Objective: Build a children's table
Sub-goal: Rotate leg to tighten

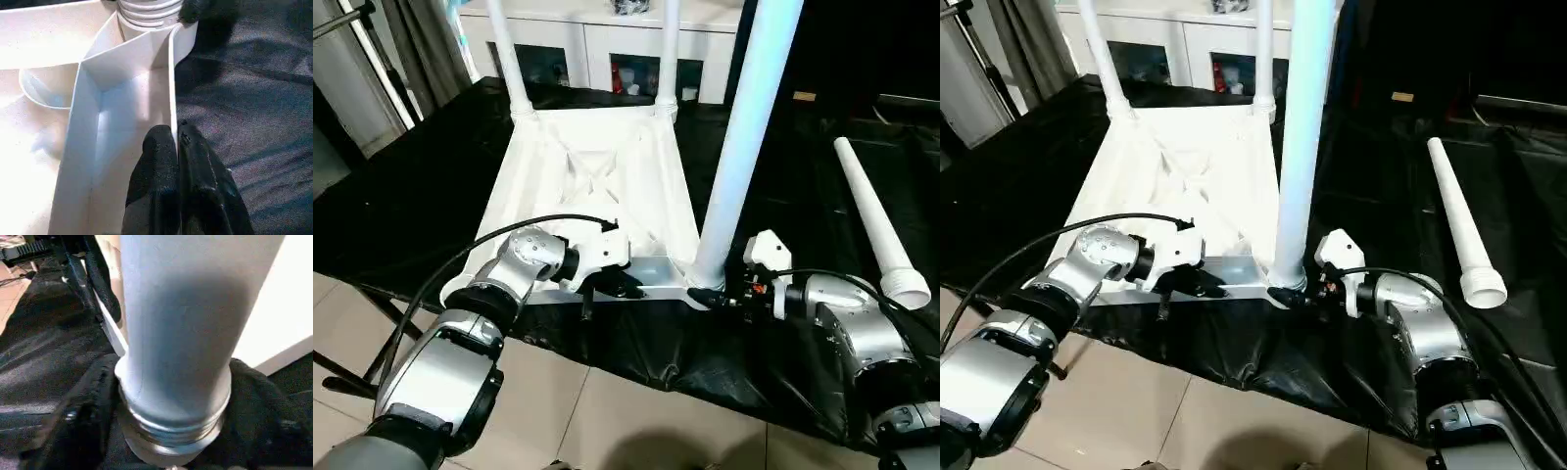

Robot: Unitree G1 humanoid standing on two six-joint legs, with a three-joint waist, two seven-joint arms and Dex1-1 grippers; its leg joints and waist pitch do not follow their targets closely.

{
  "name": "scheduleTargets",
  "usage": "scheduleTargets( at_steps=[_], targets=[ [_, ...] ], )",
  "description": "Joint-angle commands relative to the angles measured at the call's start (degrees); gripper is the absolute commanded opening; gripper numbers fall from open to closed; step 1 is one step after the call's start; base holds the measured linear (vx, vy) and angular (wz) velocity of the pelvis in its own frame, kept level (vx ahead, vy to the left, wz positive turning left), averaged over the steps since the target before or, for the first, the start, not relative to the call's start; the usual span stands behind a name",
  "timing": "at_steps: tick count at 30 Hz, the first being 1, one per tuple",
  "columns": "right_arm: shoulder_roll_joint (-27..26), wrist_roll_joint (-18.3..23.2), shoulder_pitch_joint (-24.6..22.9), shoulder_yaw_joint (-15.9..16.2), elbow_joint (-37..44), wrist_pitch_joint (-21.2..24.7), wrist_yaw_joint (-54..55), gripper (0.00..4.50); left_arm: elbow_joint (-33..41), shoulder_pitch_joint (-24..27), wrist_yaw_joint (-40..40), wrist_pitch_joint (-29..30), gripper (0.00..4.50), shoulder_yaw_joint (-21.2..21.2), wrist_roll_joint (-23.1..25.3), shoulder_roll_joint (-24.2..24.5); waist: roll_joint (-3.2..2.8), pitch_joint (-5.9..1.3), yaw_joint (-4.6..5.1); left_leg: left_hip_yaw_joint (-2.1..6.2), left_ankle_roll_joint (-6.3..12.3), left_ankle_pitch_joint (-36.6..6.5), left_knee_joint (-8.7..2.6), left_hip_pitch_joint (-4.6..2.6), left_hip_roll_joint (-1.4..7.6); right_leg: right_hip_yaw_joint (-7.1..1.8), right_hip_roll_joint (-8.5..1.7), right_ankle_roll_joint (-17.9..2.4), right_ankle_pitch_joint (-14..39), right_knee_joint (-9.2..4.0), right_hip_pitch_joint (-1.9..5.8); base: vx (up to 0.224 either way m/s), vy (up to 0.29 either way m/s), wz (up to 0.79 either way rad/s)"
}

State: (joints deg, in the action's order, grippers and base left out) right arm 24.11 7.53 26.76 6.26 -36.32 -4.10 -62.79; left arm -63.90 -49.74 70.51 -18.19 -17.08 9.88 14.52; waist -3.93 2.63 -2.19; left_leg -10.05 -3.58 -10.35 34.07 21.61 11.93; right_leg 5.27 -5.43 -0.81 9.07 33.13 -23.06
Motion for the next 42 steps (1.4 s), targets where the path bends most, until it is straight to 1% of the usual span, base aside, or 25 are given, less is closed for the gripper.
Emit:
scheduleTargets(
  at_steps=[1, 3, 6, 8, 9, 10, 11, 12, 14, 15, 17, 21, 24, 26, 27, 30, 33, 38, 39, 42],
  targets=[
    [-0.2, -0.3, 0.6, 1.1, -0.1, -0.2, -1.2, 2.91, -0.4, -1.1, 0.8, -1.1, 0.00, -1.0, 1.1, 0.3, 0.99, -4.38, -0.12, -0.15, 7.83, -9.4, -3.36, -0.48, 1.07, -2.02, -2.62, -16.0, 6.8, -2.74, 3.65, 0.000, 0.000, 0.00],
    [-0.3, -0.2, 0.5, 1.1, 0.3, -0.1, -1.4, 2.82, -0.4, -0.9, 1.0, -1.1, 0.00, -0.8, 1.0, 0.3, 1.02, -4.41, -0.14, -0.15, 8.04, -9.1, -3.32, -0.45, 1.07, -2.02, -2.63, -16.1, 6.2, -2.65, 3.67, 0.000, 0.000, 0.00],
    [-0.3, 0.4, -0.8, 1.8, 2.8, 0.6, -2.6, 2.74, -0.3, -0.4, 1.9, -1.4, 0.00, -0.6, 0.8, 0.2, 0.99, -4.40, -0.21, -0.16, 8.24, -9.0, -3.31, -0.51, 1.08, -2.01, -2.63, -16.2, 6.2, -2.67, 3.66, 0.000, 0.000, 0.00],
    [-0.2, -0.2, -1.0, 2.0, 2.9, -0.5, -2.3, 2.73, -0.3, -0.3, 2.2, -1.4, 0.00, -0.7, 0.8, 0.2, 0.81, -4.39, -0.28, -0.13, 8.21, -9.1, -3.34, -0.55, 1.14, -2.01, -2.63, -16.2, 6.1, -2.65, 3.61, 0.000, 0.000, 0.00],
    [-0.4, -0.7, -0.9, 2.0, 2.5, -1.3, -1.4, 3.08, -0.4, -0.3, 2.2, -1.5, 0.00, -0.8, 0.8, 0.2, 0.77, -4.39, -0.28, -0.12, 8.10, -9.3, -3.37, -0.58, 1.16, -2.01, -2.60, -16.2, 6.2, -2.66, 3.58, 0.000, 0.000, 0.00],
    [-0.5, -1.0, -0.8, 2.0, 2.2, -1.8, -0.8, 3.08, -0.4, -0.3, 2.3, -1.6, 0.00, -0.8, 0.8, 0.2, 0.81, -4.35, -0.22, -0.13, 7.80, -9.7, -3.40, -0.57, 1.14, -2.00, -2.63, -16.1, 6.6, -2.73, 3.57, 0.000, 0.000, 0.00],
    [-0.5, -1.0, -0.8, 2.0, 2.2, -1.8, -0.8, 3.29, -0.4, -0.3, 2.3, -1.6, 0.00, -0.8, 0.8, 0.2, 0.86, -4.37, -0.20, -0.13, 7.59, -9.9, -3.41, -0.58, 1.12, -2.01, -2.61, -16.1, 6.8, -2.72, 3.63, 0.000, 0.000, 0.00],
    [-0.8, -0.2, -0.6, 1.5, 2.1, -0.7, -0.9, 3.43, -0.4, -0.3, 2.3, -1.6, 0.00, -0.9, 0.8, 0.2, 0.84, -4.35, -0.20, -0.12, 7.51, -10.0, -3.43, -0.60, 1.13, -2.01, -2.60, -16.1, 6.9, -2.74, 3.61, 0.000, 0.000, 0.00],
    [-1.2, 0.5, -0.3, 0.8, 1.7, 0.3, -1.0, 3.49, -0.5, -0.3, 2.5, -1.7, 0.00, -1.0, 0.8, 0.2, 0.82, -4.41, -0.16, -0.12, 7.59, -9.8, -3.38, -0.54, 1.08, -2.02, -2.60, -16.2, 6.3, -2.67, 3.69, 0.000, 0.000, 0.00],
    [-1.2, 0.4, -0.2, 0.8, 1.7, 0.1, -0.9, 3.57, -0.5, -0.3, 2.5, -1.7, 0.00, -1.0, 0.8, 0.2, 0.80, -4.41, -0.15, -0.11, 7.63, -9.8, -3.38, -0.54, 1.11, -2.02, -2.63, -16.3, 6.2, -2.65, 3.67, 0.000, 0.000, 0.00],
    [-1.2, -0.9, -0.1, 1.0, 1.3, -2.0, 0.6, 3.57, -0.5, -0.4, 2.5, -1.8, 0.00, -1.1, 0.8, 0.1, 0.69, -4.49, -0.22, -0.10, 7.58, -9.2, -3.36, -0.59, 1.14, -2.04, -2.59, -16.4, 5.3, -2.56, 3.65, 0.000, 0.000, 0.00],
    [-1.3, -1.3, -0.1, 1.2, 1.3, -2.7, 0.8, 3.57, -0.6, -0.4, 2.6, -1.8, 0.00, -1.1, 0.9, 0.1, 0.71, -4.53, -0.34, -0.11, 7.76, -9.0, -3.31, -0.60, 1.12, -2.05, -2.61, -16.6, 4.3, -2.43, 3.70, 0.000, 0.000, 0.00],
    [-1.1, -1.3, -0.2, 1.5, 1.3, -2.9, 0.3, 3.57, -0.6, -0.5, 2.7, -1.9, 0.00, -1.1, 1.0, 0.1, 0.67, -4.50, -0.38, -0.11, 7.85, -9.2, -3.32, -0.62, 1.14, -2.04, -2.63, -16.6, 4.7, -2.46, 3.69, 0.000, 0.000, 0.00],
    [-1.4, -0.8, -0.1, 1.0, 1.3, -2.8, 0.4, 3.57, -0.5, -0.4, 2.8, -1.9, 0.00, -1.1, 1.0, 0.2, 0.77, -4.49, -0.38, -0.12, 7.73, -9.5, -3.33, -0.63, 1.13, -2.04, -2.61, -16.5, 5.1, -2.54, 3.71, 0.000, 0.000, 0.00],
    [-1.4, -0.7, -0.1, 0.9, 1.3, -2.9, 0.5, 3.31, -0.5, -0.4, 2.8, -1.9, 0.00, -1.1, 1.0, 0.2, 0.77, -4.46, -0.37, -0.11, 7.72, -9.5, -3.36, -0.62, 1.14, -2.03, -2.60, -16.5, 5.2, -2.50, 3.70, 0.000, 0.000, 0.00],
    [-1.6, -0.6, 0.1, 0.8, 1.2, -3.0, 0.6, 3.18, -0.5, -0.3, 2.9, -1.9, 0.00, -1.1, 1.0, 0.3, 0.77, -4.51, -0.38, -0.11, 7.82, -9.2, -3.32, -0.61, 1.14, -2.06, -2.61, -16.6, 4.7, -2.46, 3.71, 0.000, 0.000, 0.00],
    [-1.8, -0.5, 0.1, 0.8, 1.2, -3.2, 0.5, 2.86, -0.5, -0.3, 2.9, -1.8, 0.00, -1.1, 1.0, 0.4, 0.75, -4.53, -0.38, -0.08, 7.97, -8.8, -3.30, -0.57, 1.13, -2.04, -2.60, -16.6, 4.5, -2.38, 3.73, 0.000, 0.000, 0.00],
    [-2.0, -0.3, -0.1, 0.8, 1.5, -3.2, 0.1, 2.73, -0.6, -0.3, 3.0, -1.7, 0.00, -1.1, 1.1, 0.5, 0.76, -4.55, -0.42, -0.10, 8.06, -8.7, -3.26, -0.59, 1.12, -2.04, -2.61, -16.7, 4.3, -2.35, 3.75, 0.000, 0.000, 0.00],
    [-2.0, -0.3, -0.3, 0.9, 1.7, -3.1, 0.2, 2.72, -0.6, -0.2, 3.0, -1.7, 0.00, -1.2, 1.2, 0.6, 0.63, -4.56, -0.43, -0.07, 8.07, -8.7, -3.26, -0.60, 1.14, -2.04, -2.61, -16.7, 4.2, -2.33, 3.72, 0.000, 0.000, 0.00],
    [-2.4, 0.1, -0.6, 0.5, 2.1, -2.6, 0.8, 2.72, -0.6, -0.1, 2.7, -1.5, 0.00, -1.2, 1.3, 0.6, 0.71, -4.53, -0.39, -0.09, 8.03, -8.9, -3.28, -0.59, 1.11, -2.01, -2.59, -16.7, 4.3, -2.37, 3.75, 0.000, 0.000, 0.00]
  ],
)
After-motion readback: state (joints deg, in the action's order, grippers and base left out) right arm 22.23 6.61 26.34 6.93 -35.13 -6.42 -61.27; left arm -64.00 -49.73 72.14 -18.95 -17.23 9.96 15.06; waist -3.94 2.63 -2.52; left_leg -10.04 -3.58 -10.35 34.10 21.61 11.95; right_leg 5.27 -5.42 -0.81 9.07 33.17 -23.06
